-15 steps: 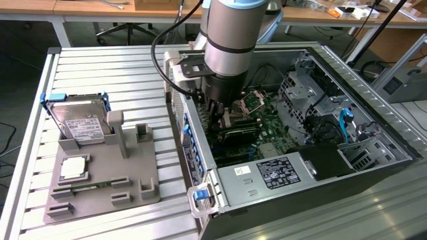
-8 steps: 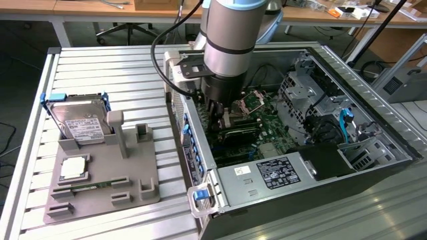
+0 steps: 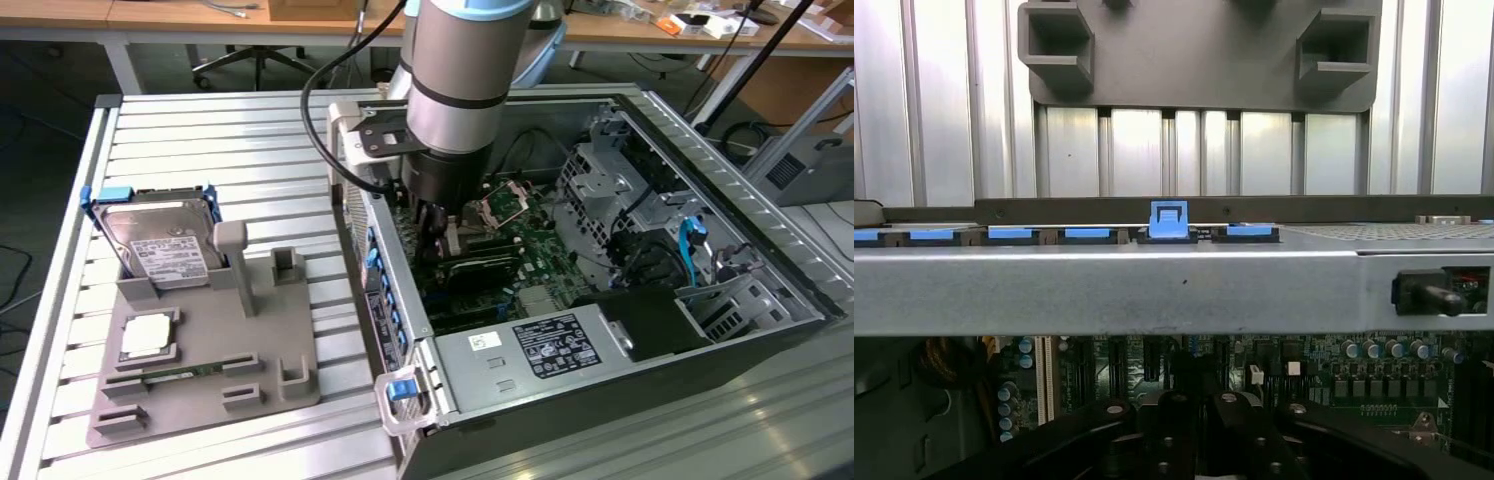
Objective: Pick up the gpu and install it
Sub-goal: 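Press down on the gpu until it lock into place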
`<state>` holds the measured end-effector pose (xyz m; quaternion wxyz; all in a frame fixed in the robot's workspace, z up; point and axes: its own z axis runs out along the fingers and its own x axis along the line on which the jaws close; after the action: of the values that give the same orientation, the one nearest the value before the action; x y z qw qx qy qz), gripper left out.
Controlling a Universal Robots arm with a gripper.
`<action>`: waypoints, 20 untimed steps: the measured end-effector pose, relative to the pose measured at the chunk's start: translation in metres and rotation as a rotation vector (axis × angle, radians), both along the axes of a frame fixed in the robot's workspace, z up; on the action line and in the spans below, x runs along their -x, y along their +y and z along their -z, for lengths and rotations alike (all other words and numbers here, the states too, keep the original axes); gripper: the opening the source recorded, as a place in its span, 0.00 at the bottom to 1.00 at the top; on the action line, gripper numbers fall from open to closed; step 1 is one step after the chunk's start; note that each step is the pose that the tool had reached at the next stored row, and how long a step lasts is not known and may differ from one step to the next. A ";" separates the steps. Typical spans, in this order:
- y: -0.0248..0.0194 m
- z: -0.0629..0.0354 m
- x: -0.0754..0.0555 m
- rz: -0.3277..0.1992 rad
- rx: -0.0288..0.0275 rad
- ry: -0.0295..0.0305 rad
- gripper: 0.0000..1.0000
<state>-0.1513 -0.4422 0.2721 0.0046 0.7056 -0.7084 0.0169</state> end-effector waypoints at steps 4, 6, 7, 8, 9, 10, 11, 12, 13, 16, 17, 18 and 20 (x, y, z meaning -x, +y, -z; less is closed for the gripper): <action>0.0000 0.0005 0.000 0.000 0.0001 0.0000 0.11; 0.0000 0.0008 0.000 0.000 0.0000 0.0000 0.11; 0.0000 0.0008 0.000 0.000 0.0001 0.0001 0.11; 0.0000 0.0010 0.001 0.000 0.0001 0.0000 0.11; 0.0000 0.0011 0.001 0.000 0.0000 0.0000 0.11; 0.0000 0.0013 0.001 0.000 -0.0001 -0.0001 0.11; 0.0000 0.0014 0.001 0.000 -0.0001 -0.0001 0.11; -0.0001 0.0016 0.002 0.000 -0.0004 -0.0002 0.11; -0.0001 0.0017 0.003 0.000 -0.0001 0.0000 0.11; -0.0003 0.0023 0.004 0.000 0.0000 0.0000 0.11; -0.0003 0.0023 0.004 0.000 0.0001 0.0001 0.11; -0.0003 0.0024 0.004 0.000 -0.0001 0.0000 0.11; -0.0002 0.0013 0.004 0.000 -0.0009 -0.0005 0.11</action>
<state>-0.1555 -0.4424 0.2708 0.0041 0.7056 -0.7084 0.0168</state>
